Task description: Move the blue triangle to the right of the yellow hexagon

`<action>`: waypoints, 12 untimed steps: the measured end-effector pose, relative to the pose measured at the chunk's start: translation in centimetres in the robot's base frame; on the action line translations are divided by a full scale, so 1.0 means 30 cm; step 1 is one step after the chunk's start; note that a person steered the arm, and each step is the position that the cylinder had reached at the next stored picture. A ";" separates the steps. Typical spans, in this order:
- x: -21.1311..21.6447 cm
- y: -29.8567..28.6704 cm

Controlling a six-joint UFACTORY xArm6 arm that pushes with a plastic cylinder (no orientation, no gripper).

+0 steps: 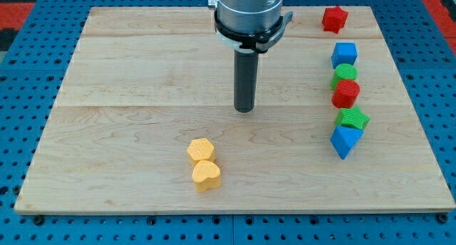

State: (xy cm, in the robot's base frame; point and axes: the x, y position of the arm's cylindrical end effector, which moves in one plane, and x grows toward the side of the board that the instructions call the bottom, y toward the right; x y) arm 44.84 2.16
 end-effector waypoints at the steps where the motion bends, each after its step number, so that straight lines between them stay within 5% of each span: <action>1: 0.000 0.000; 4: 0.067 0.032; 5: 0.314 0.074; 6: 0.399 0.074; 9: 0.420 0.077; 11: 0.565 0.213; 12: 0.501 0.443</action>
State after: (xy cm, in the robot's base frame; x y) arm 59.86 15.44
